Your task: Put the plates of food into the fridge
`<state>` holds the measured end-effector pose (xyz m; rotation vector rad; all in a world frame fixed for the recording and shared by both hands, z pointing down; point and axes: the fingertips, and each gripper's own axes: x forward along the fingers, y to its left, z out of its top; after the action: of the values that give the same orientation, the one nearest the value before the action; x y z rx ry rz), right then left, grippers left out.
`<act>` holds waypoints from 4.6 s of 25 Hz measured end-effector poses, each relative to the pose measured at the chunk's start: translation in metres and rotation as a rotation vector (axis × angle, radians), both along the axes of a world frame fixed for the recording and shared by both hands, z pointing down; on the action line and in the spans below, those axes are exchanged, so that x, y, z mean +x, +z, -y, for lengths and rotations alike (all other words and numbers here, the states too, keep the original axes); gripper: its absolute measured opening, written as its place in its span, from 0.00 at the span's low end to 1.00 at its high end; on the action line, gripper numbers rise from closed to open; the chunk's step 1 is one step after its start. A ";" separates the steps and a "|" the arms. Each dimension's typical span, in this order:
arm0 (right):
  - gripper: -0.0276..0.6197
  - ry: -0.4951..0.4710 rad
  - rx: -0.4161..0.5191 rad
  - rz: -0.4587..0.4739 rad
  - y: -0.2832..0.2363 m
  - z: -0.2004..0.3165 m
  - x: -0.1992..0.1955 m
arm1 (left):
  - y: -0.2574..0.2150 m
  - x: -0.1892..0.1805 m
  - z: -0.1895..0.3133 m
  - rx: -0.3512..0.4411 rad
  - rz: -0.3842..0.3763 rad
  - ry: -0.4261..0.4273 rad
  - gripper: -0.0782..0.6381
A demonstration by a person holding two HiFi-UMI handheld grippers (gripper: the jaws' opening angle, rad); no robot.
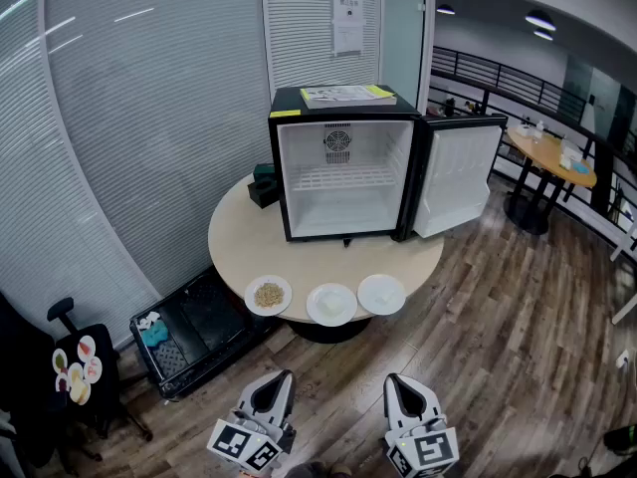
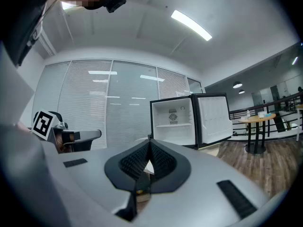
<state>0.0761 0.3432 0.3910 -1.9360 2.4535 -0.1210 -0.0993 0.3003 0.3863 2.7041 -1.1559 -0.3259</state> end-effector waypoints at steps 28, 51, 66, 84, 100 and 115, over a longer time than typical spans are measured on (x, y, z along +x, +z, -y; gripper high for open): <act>0.05 -0.091 -0.096 0.064 0.036 0.129 0.012 | 0.032 0.046 0.129 -0.004 -0.013 0.040 0.12; 0.24 0.231 -0.467 0.411 0.172 0.227 0.103 | 0.085 0.073 0.238 -0.075 0.012 0.083 0.12; 0.28 0.381 -0.659 0.919 0.262 0.257 0.166 | 0.100 0.072 0.281 -0.123 0.024 0.016 0.12; 0.07 0.303 -0.568 1.205 0.251 0.269 0.161 | 0.092 0.071 0.310 -0.157 -0.049 -0.021 0.12; 0.06 0.222 -0.438 1.385 0.153 0.338 0.166 | 0.048 0.076 0.355 -0.064 -0.051 -0.016 0.12; 0.06 0.178 -0.460 1.309 0.153 0.469 0.144 | 0.037 0.098 0.433 -0.031 -0.023 -0.020 0.12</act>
<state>0.2205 -0.1254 0.5435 -1.3369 1.3911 -1.4708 -0.0014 -0.1327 0.4236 2.6562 -1.1732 -0.3380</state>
